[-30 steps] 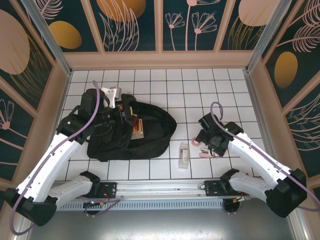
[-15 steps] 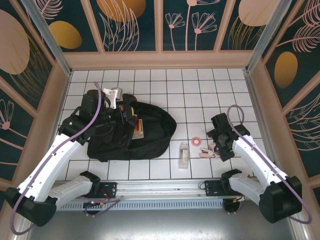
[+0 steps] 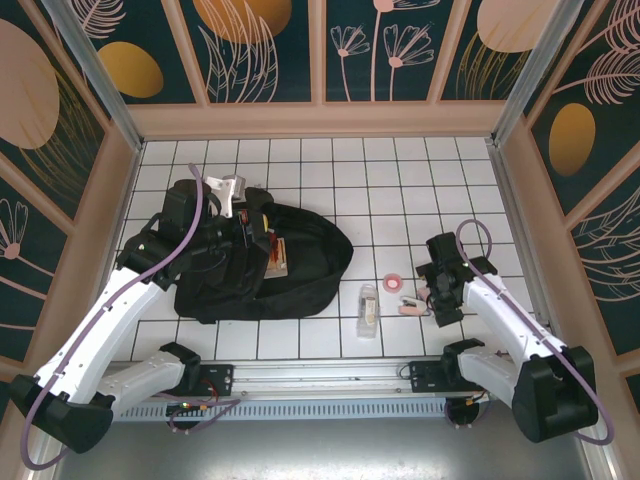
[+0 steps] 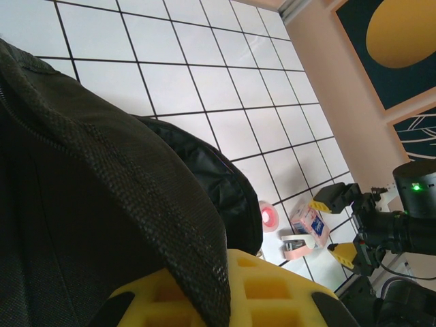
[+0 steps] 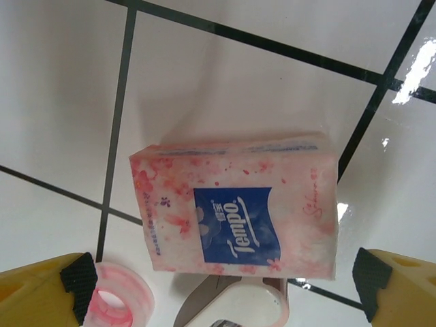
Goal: Pack books, pencil case, and school supplies into a backpack
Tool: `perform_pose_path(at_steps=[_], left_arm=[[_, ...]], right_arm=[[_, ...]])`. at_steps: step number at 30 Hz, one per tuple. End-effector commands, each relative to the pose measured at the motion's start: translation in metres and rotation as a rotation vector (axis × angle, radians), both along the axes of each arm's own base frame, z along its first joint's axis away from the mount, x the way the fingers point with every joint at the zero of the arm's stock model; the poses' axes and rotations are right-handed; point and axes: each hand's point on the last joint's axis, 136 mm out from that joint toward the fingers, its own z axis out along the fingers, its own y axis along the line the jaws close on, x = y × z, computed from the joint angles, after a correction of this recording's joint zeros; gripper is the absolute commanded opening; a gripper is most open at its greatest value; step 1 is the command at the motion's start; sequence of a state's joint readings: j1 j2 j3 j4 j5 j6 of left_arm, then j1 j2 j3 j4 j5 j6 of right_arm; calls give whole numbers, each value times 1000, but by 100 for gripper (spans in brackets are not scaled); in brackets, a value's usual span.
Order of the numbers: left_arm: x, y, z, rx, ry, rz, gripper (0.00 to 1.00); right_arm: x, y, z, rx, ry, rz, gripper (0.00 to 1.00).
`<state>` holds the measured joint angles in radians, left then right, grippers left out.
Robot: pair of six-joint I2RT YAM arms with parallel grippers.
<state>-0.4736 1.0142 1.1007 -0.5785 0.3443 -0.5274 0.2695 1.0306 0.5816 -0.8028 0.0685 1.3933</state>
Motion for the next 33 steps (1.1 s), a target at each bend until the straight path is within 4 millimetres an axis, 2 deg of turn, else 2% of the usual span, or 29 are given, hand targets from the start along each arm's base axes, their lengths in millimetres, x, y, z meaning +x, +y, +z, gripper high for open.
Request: perform_pose_path(at_steps=[1, 7, 17, 22, 26, 33], left_arm=[[3, -9, 30, -64, -117, -42, 0], [1, -9, 31, -67, -114, -43, 0], [0, -7, 33, -66, -116, -35, 0], [1, -7, 33, -62, -113, -34, 0], [1, -7, 33, -57, -114, -35, 0], [2, -6, 33, -47, -115, -32, 0]], right_arm=[[0, -2, -8, -1, 14, 1, 99], [7, -2, -16, 1, 15, 33, 99], [2, -7, -39, -1, 55, 32, 99], [2, -9, -45, -3, 60, 37, 92], [3, -11, -42, -11, 46, 26, 79], [4, -13, -36, -19, 28, 27, 72]])
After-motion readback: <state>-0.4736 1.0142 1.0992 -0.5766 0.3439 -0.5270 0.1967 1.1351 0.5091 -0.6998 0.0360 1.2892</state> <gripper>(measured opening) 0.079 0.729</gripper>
